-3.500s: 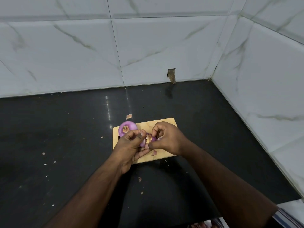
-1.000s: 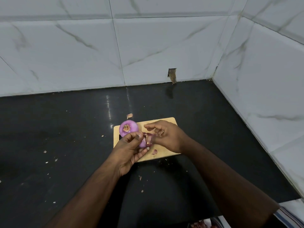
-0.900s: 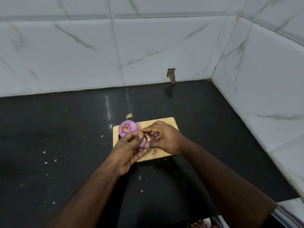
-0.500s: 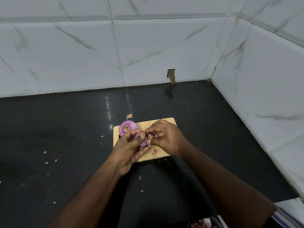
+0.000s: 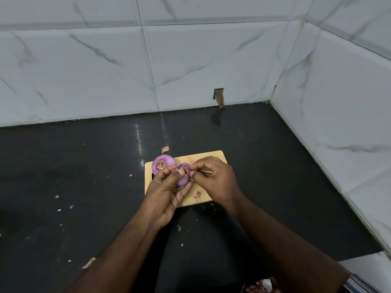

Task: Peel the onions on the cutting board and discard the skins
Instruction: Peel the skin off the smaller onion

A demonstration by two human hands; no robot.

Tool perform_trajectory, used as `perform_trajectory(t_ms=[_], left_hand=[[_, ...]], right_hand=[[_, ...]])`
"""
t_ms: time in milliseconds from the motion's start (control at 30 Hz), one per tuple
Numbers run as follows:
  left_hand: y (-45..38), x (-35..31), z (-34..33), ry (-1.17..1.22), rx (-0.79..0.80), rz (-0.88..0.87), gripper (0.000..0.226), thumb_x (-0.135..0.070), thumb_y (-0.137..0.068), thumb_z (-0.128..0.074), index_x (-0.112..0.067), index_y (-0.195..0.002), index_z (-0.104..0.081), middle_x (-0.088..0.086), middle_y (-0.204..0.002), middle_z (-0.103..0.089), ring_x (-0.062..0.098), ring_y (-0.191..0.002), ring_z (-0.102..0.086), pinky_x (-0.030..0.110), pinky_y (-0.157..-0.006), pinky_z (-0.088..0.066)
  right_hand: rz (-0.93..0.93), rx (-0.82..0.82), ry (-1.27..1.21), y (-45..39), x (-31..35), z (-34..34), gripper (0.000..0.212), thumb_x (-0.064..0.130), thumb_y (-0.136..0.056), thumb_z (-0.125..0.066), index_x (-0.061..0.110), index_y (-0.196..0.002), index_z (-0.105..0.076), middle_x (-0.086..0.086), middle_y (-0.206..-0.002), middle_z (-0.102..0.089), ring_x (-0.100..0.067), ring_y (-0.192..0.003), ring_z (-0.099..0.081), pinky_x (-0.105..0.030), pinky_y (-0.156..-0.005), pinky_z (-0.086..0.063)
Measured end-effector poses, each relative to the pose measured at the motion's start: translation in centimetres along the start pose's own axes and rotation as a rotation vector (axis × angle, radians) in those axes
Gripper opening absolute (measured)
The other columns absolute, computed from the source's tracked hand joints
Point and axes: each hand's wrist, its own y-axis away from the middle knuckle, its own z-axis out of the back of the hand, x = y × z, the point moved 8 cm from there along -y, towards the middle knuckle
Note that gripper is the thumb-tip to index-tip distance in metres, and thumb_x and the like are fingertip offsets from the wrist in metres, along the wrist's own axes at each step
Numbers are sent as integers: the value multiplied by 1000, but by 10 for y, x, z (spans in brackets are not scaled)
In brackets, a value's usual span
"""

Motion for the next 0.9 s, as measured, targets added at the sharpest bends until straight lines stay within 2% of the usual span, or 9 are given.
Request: perform_trajectory(t_ms=[133,233,300,433,567,667,767,833,900], left_hand=[[1,3,3,12,-14,35,40,-9,-95,-65,0,-133,-58,14,-105,-75,18,-86,-76,32,-76,-63],[3,1,1,-43,18,33,33,-12,-96,-64,-16,-128,-64,9,-113,-75,17,-86,-76,32,-77,-63],[4,0,-1,-76,53,37,34,-12,-97,-62,-24,-129,-65,6,-113,-76,17,-88,-76,31,-82,-62],[6,-1,-3,-52,59,49,34,-12,-98,-58,-17,-130,-66,12,-120,-74,21,-95,-75,31,-86,-61],[6,2,-4,53,34,98,23,-13,-102,-52,-10,-120,-67,18,-113,-75,29,-95,-76,37,-87,-61],[4,4,-4,45,19,145,24,-14,-103,-50,-4,-119,-66,22,-116,-73,36,-103,-74,44,-92,-58],[3,0,-8,-121,53,101,29,-28,-94,-63,-5,-112,-69,15,-108,-76,27,-93,-76,38,-91,-60],[2,-3,-11,-189,68,61,34,-26,-84,-69,-7,-112,-70,11,-104,-76,19,-90,-76,34,-87,-62],[1,-4,-12,-180,70,45,33,-23,-84,-69,-6,-112,-70,9,-102,-77,16,-89,-76,32,-83,-63]], right_hand=[[-128,39,-189,3,-14,-5,19,5,-79,-79,17,-93,-76,4,-96,-72,-6,-90,-70,-23,-82,-55],[-60,48,-138,3,-10,-2,26,5,-75,-83,15,-98,-77,4,-103,-69,-7,-96,-67,-21,-88,-53],[-13,41,-72,2,-6,2,23,5,-73,-84,15,-93,-77,4,-98,-68,-7,-93,-67,-19,-85,-53],[-13,52,-56,1,-2,4,17,3,-77,-80,18,-80,-71,6,-84,-66,-5,-77,-67,-22,-70,-57],[-47,78,-71,-3,-7,3,26,6,-80,-76,30,-82,-70,10,-87,-70,-11,-78,-68,-40,-78,-58],[-144,99,-121,-3,-17,2,21,6,-80,-77,25,-86,-73,7,-90,-74,-11,-83,-70,-39,-81,-58],[-156,106,-123,-1,-11,1,17,5,-80,-77,19,-87,-73,7,-87,-74,-7,-79,-70,-35,-75,-60],[-152,96,-151,0,-6,1,14,2,-81,-75,15,-88,-73,2,-86,-75,-12,-79,-71,-38,-70,-62],[-127,61,-154,1,-2,1,13,2,-81,-74,13,-87,-73,-2,-85,-74,-19,-81,-72,-42,-74,-61]])
